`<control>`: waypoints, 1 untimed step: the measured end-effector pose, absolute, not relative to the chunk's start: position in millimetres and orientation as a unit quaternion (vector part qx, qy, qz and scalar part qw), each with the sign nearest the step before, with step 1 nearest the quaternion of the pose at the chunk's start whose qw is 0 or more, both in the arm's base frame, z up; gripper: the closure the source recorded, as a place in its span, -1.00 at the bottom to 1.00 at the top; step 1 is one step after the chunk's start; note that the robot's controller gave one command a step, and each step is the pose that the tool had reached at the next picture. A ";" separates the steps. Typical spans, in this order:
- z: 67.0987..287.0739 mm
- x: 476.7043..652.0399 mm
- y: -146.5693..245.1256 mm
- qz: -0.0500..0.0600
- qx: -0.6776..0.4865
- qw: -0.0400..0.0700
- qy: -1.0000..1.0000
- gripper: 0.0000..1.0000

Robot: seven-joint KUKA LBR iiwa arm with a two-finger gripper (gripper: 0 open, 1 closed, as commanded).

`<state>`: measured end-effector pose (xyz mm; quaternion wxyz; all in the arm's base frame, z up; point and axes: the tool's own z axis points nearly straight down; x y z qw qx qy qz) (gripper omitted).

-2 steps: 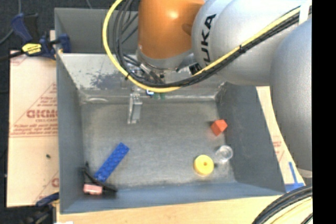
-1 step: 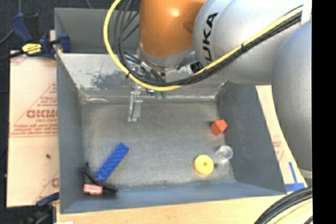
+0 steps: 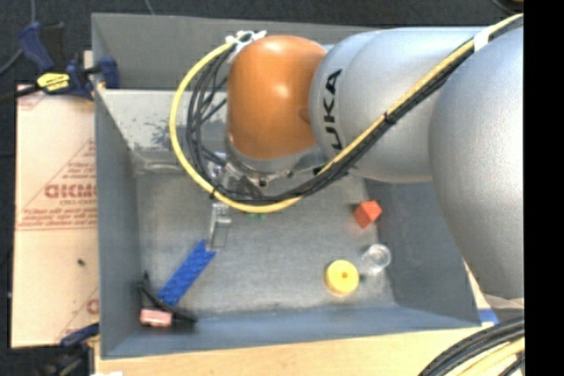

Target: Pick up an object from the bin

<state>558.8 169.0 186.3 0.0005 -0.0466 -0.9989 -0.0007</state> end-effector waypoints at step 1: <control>155.1 586.2 163.4 -0.002 -0.103 -0.004 -0.995 -1.00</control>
Offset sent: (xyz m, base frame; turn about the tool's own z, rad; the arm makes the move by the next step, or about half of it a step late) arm -0.0483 -0.0231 -0.0958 -0.1375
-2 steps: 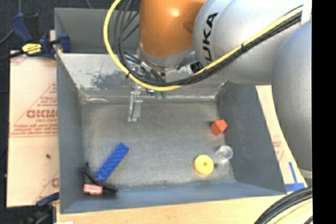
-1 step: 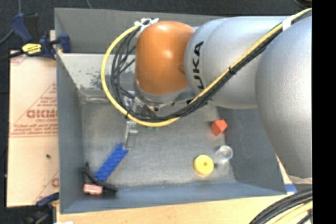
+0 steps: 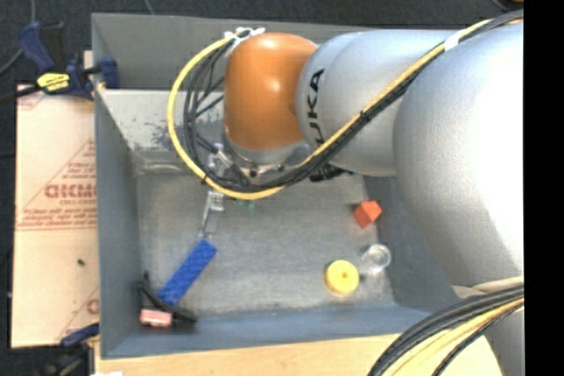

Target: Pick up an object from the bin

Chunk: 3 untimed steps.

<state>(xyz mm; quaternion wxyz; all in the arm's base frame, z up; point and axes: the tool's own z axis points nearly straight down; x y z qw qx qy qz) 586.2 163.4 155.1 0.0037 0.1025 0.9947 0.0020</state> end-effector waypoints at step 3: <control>74.7 518.3 135.2 0.002 0.001 0.003 1.000 -1.00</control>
Offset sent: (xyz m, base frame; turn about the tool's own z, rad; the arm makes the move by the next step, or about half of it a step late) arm -0.0228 -0.0429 -0.0723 -0.3811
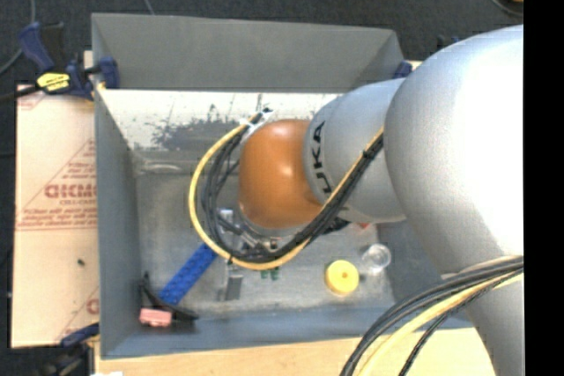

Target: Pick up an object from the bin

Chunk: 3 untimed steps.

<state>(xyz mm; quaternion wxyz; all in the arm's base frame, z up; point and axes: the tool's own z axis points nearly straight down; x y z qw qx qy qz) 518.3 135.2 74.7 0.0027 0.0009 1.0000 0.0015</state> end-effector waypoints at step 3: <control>80.0 541.9 201.0 0.000 -0.387 0.006 0.922 1.00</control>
Offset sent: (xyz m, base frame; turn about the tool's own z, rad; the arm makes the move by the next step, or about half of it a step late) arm 0.0000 0.0000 0.0000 0.0000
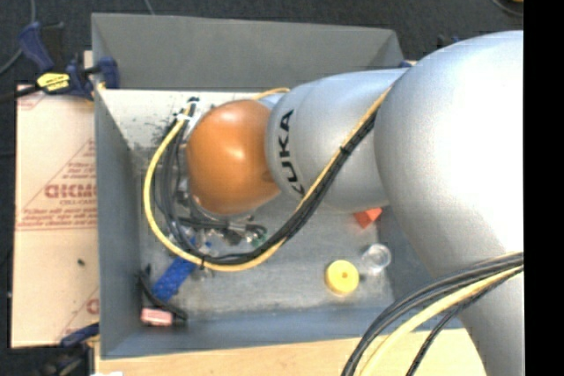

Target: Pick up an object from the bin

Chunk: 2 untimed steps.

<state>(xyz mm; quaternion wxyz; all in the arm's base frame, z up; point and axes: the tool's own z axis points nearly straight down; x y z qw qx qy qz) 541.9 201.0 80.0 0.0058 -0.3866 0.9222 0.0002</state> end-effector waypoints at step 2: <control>72.2 520.9 183.1 0.000 -0.416 0.010 0.909 1.00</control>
Offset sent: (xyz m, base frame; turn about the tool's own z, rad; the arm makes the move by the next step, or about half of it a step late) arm -0.0268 -0.0165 -0.0100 -0.1075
